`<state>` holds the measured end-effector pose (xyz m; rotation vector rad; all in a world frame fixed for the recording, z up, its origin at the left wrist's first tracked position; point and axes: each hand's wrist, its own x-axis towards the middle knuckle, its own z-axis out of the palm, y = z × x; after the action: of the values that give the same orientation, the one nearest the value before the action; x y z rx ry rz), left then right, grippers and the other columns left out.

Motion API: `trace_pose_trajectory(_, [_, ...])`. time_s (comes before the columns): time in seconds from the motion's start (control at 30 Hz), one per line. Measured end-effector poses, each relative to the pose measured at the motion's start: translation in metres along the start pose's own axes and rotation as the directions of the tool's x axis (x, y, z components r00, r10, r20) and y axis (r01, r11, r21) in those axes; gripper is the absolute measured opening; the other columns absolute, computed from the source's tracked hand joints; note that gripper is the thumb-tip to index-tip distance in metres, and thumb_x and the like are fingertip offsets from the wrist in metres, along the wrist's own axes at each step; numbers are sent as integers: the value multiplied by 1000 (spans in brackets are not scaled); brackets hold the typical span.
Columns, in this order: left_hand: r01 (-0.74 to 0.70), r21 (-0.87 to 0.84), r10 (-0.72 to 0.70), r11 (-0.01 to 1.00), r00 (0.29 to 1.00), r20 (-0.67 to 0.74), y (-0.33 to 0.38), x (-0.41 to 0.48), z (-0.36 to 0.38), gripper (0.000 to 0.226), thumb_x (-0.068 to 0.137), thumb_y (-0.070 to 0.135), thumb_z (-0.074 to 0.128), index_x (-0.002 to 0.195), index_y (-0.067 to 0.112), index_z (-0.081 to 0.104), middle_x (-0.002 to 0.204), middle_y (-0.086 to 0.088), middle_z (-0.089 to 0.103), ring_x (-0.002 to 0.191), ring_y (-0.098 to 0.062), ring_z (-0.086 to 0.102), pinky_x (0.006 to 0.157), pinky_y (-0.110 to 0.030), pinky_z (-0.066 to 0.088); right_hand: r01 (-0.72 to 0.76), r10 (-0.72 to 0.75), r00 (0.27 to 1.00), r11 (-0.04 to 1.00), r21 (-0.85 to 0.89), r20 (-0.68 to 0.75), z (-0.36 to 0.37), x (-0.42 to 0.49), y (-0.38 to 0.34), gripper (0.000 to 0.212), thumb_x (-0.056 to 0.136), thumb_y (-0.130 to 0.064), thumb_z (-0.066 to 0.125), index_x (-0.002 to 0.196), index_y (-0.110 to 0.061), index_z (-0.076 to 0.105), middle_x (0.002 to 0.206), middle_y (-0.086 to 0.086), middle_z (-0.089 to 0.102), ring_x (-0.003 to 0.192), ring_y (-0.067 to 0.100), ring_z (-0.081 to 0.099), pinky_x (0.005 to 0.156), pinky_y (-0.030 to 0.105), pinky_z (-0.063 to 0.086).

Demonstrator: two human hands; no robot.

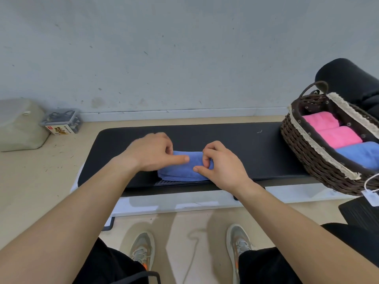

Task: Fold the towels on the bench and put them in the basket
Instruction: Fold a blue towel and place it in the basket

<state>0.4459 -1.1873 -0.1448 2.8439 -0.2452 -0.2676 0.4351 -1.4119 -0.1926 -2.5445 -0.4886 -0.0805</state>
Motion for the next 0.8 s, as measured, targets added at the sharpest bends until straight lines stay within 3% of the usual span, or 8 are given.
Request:
trace_pose_trajectory(0.07, [31,-64,-40,997,987,-154,12,10,-1,56,83,76,44,71,24,60,89,12,60,82,-12,59,72,-37,51,-19,19,1000,1000,-10,3,1,0,-2,35,83,-42,74,69,-26,46,107,-18,47,84,10,52,65,29,46])
trace_pose_trajectory(0.13, [75,-118,-102,990,965,-242,27,22,8,45,92,64,42,76,25,57,84,10,58,81,-16,59,67,-35,47,-24,25,1000,999,-38,7,1,1,-4,34,83,-43,74,69,-27,46,108,-17,47,85,11,52,63,27,42])
trace_pose_trajectory(0.3, [156,81,-130,984,958,-257,36,38,58,47,96,60,32,104,22,59,113,-2,56,104,-24,53,84,-42,46,-73,77,997,989,-128,28,-3,-1,-13,32,85,-47,72,73,-26,51,116,-12,48,97,20,49,79,35,47])
trace_pose_trajectory(0.4, [166,107,-124,980,939,-319,32,38,65,47,97,58,29,105,23,59,114,-2,55,104,-24,51,82,-41,44,-100,109,994,973,-208,32,-12,4,-20,27,81,-49,73,81,-29,55,114,-11,48,102,20,43,86,34,42])
trace_pose_trajectory(0.47, [156,126,-108,980,940,-325,34,36,66,48,96,54,24,108,23,58,116,-2,55,104,-25,51,82,-41,43,-126,123,992,983,-135,-32,-17,10,-27,21,81,-39,69,92,-29,54,111,-8,49,101,21,44,84,34,41])
trace_pose_trajectory(0.57, [156,193,-94,969,950,-297,38,32,64,45,93,45,26,118,19,53,124,-6,52,109,-29,50,82,-41,40,-206,225,963,970,132,-146,-16,23,-43,20,85,-23,58,104,-23,54,114,-4,54,104,22,46,86,37,45])
trace_pose_trajectory(0.7, [182,221,-112,958,949,-295,37,30,66,31,96,34,43,122,18,50,128,-8,51,113,-30,49,84,-41,40,-279,293,944,954,111,-148,7,36,-48,28,97,-23,45,122,-16,53,124,3,56,112,25,50,90,39,46])
trace_pose_trajectory(0.8, [190,187,-116,964,931,-345,36,32,70,35,100,39,33,117,17,56,123,-7,54,109,-29,50,82,-40,40,-359,366,919,930,75,-148,25,39,-37,30,103,-32,36,120,-16,54,121,4,58,109,25,53,86,40,47])
